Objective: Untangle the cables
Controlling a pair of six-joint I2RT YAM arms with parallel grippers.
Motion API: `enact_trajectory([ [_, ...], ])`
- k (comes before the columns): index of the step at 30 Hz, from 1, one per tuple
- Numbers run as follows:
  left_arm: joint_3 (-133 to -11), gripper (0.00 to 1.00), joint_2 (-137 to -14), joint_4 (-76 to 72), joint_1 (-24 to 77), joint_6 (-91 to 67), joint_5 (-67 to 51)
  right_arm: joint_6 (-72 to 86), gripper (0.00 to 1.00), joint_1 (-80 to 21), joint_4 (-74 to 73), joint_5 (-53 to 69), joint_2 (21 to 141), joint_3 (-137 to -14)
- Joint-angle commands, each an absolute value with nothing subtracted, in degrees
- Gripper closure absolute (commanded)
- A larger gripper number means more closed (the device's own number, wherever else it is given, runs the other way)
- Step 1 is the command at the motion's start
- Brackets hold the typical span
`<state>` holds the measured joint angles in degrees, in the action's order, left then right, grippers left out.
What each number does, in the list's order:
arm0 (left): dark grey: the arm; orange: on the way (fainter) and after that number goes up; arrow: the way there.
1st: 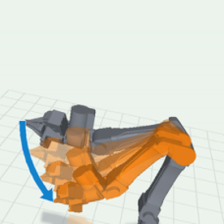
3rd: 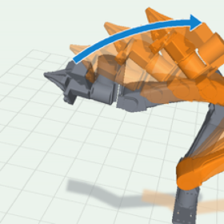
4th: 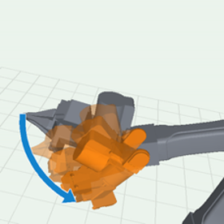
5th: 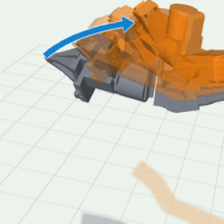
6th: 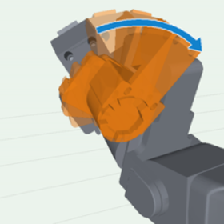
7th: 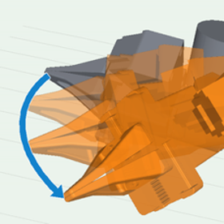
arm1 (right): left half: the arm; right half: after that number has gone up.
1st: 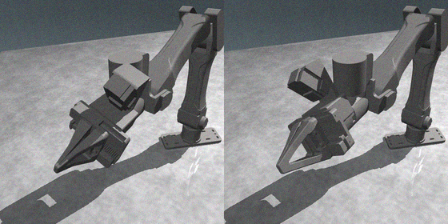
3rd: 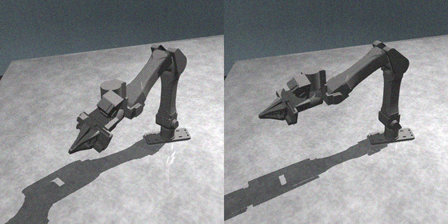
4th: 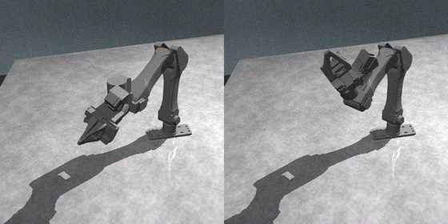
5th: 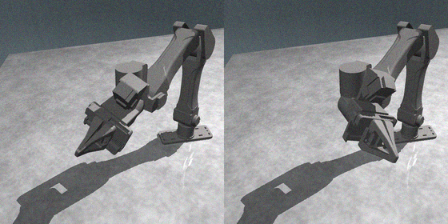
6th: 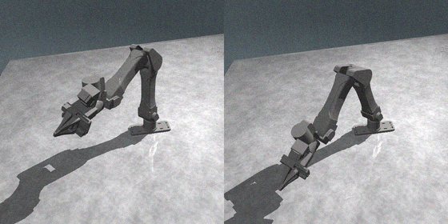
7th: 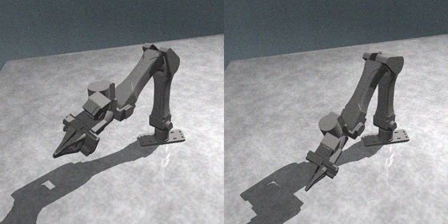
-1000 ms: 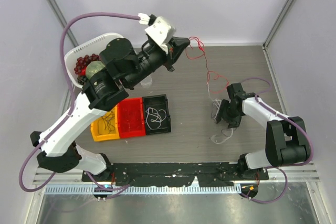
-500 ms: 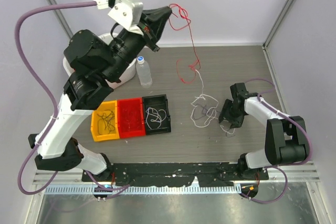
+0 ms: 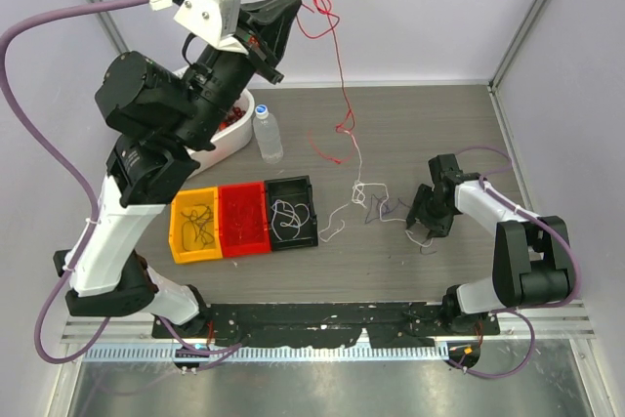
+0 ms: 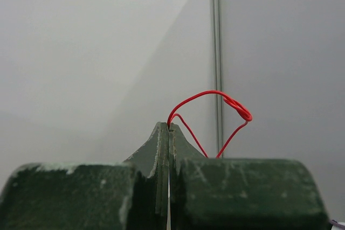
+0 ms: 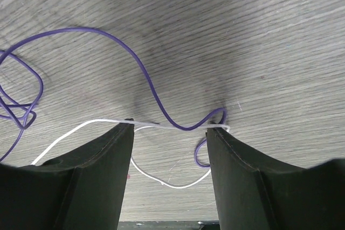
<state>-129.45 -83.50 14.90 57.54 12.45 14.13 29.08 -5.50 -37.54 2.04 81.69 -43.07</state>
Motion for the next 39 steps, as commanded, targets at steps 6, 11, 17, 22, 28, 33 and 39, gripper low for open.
enact_trajectory([
  [6,-132.6,1.0,-79.4,16.6,57.7,9.5,17.9,28.4,0.39,-5.4,-36.8,3.9,82.9,-43.7],
  [11,-135.7,1.0,-81.7,16.0,57.7,2.3,8.7,24.1,0.32,-8.4,-34.7,12.0,72.1,-50.2],
  [17,-131.1,1.0,-83.4,13.3,57.7,-3.1,7.0,20.7,0.31,-12.0,-41.5,8.8,68.7,-63.9],
  [22,-131.7,1.0,-85.9,13.3,57.7,-3.9,5.8,17.8,0.31,-16.3,-42.0,15.0,60.9,-68.7],
  [28,-133.2,1.0,-88.4,13.2,57.5,-5.4,3.7,21.0,0.3,-17.3,-24.8,36.6,47.7,-57.5],
  [33,-135.2,1.0,-89.9,13.9,57.2,-7.2,2.0,20.8,0.3,-17.3,-23.0,34.6,46.9,-57.2],
  [39,-134.7,1.0,-91.1,10.7,57.1,-11.5,0.4,22.5,0.31,-17.4,-21.1,24.3,46.0,-55.5],
])
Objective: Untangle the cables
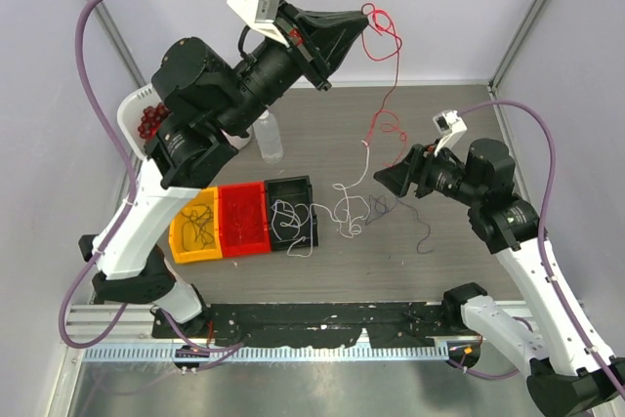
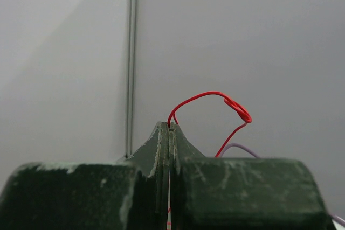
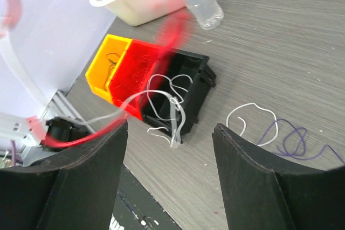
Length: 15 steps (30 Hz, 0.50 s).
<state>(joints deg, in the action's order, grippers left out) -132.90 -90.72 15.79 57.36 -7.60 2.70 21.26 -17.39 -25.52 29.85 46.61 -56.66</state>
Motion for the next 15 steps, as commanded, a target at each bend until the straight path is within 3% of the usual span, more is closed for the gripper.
enact_trajectory([
  [1,-134.6,1.0,-91.2,10.0,57.1,-12.3,0.3,22.8,0.3,-17.5,-20.4,23.8,46.1,-54.9],
  [5,-134.1,1.0,-92.1,7.1,57.1,-15.2,-2.0,26.4,0.31,-18.5,-13.4,30.7,46.1,-52.6],
  [15,-135.9,1.0,-94.8,2.6,57.1,-19.6,-3.6,22.6,0.31,-18.9,-16.1,34.7,43.2,-51.2],
])
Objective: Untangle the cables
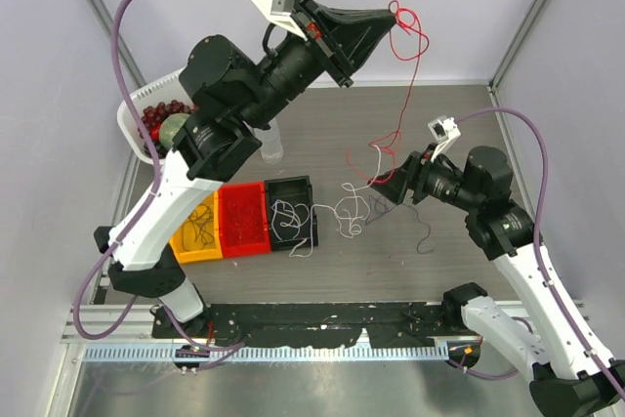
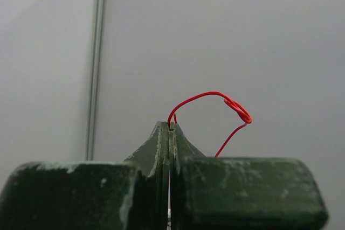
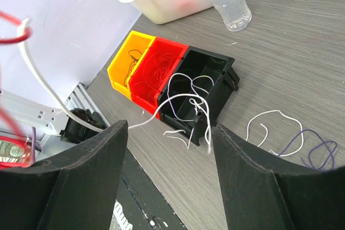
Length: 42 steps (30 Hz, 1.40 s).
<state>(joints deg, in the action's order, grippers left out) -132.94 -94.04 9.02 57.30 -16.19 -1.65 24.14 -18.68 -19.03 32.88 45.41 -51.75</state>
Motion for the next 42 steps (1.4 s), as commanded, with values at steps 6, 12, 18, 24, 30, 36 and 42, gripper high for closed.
enact_trajectory([
  [6,-139.2,1.0,-97.7,0.4,57.1,-23.5,-7.1,24.1,0.3,-18.8,-11.8,35.1,44.3,-52.0],
  [12,-139.5,1.0,-98.3,0.4,57.0,-23.7,-6.6,21.1,0.31,-18.9,-16.4,37.8,44.4,-53.7],
  [18,-139.6,1.0,-99.1,-1.3,56.9,-24.5,-6.9,20.5,0.31,-18.9,-18.5,41.4,43.3,-54.5],
  [24,-140.6,1.0,-100.3,-1.7,56.5,-26.2,-7.6,23.4,0.31,-18.9,-14.3,34.6,43.8,-55.1],
  [30,-139.9,1.0,-98.9,1.2,56.5,-23.7,-7.2,23.1,0.67,-18.9,-14.4,21.0,44.0,-57.1],
  [36,-135.3,1.0,-92.9,4.2,56.5,-13.9,-2.0,23.6,0.99,-18.9,-20.6,6.3,42.2,-52.0],
  [42,-131.5,1.0,-86.0,9.8,56.5,-1.0,8.3,25.5,0.99,-18.9,-31.7,-12.4,44.2,-49.7],
])
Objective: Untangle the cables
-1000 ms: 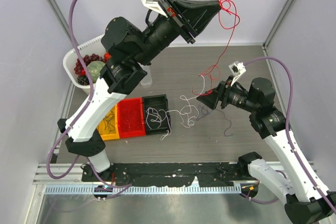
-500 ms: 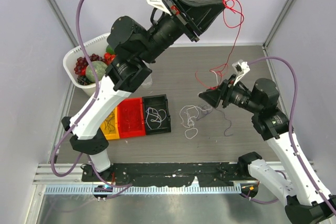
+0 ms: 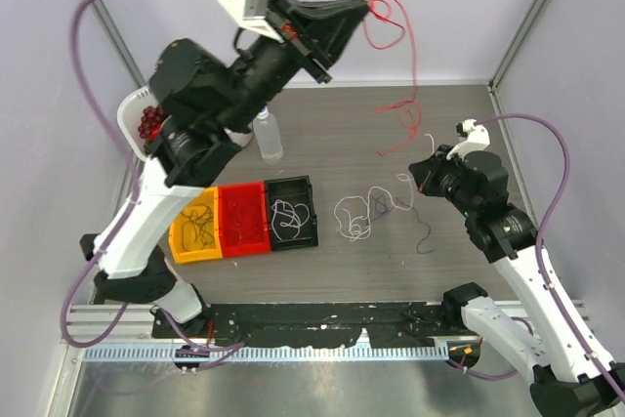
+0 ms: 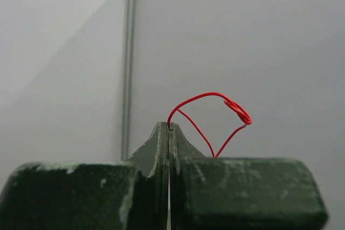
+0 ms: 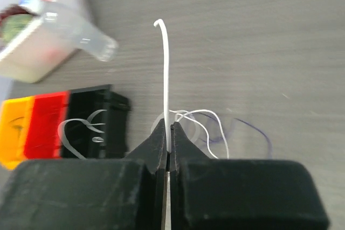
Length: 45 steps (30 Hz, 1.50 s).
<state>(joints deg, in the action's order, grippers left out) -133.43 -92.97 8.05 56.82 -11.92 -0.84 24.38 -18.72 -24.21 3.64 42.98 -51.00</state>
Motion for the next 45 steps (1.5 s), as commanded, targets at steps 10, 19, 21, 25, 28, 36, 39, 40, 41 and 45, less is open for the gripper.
enact_trajectory([
  [10,-118.2,1.0,-76.8,20.2,56.5,2.6,20.9,24.5,0.99,-18.9,-32.7,-18.5,45.3,-48.8],
  [19,-89.6,1.0,-64.1,21.4,56.5,1.1,37.4,24.5,0.99,-19.0,-33.0,-18.0,46.0,-49.0],
  [21,-84.1,1.0,-62.0,21.4,56.4,1.0,39.8,24.7,0.99,-18.9,-33.0,-17.8,46.4,-49.4],
  [25,-76.7,1.0,-58.9,21.9,56.5,-1.5,43.8,24.8,0.99,-18.9,-33.1,-17.1,46.9,-49.6],
  [28,-76.2,1.0,-57.6,22.4,56.5,-1.9,44.1,25.4,0.99,-18.8,-33.2,-16.4,47.3,-49.5],
  [36,-84.4,1.0,-58.4,22.6,56.3,-0.2,42.1,25.8,0.99,-18.9,-33.0,-15.6,47.7,-49.3],
  [39,-86.7,1.0,-58.3,21.7,56.3,3.9,43.1,25.8,0.99,-18.9,-33.0,-15.5,47.6,-49.4],
  [40,-86.7,1.0,-58.1,21.6,56.3,5.3,43.8,25.8,0.99,-18.9,-33.0,-15.4,47.5,-49.4],
  [41,-86.4,1.0,-58.0,21.4,56.4,6.5,44.7,25.8,0.99,-18.9,-33.1,-15.4,47.5,-49.3],
  [45,-83.9,1.0,-57.0,23.3,56.4,8.3,46.9,25.8,0.99,-18.9,-33.1,-15.1,47.5,-49.2],
])
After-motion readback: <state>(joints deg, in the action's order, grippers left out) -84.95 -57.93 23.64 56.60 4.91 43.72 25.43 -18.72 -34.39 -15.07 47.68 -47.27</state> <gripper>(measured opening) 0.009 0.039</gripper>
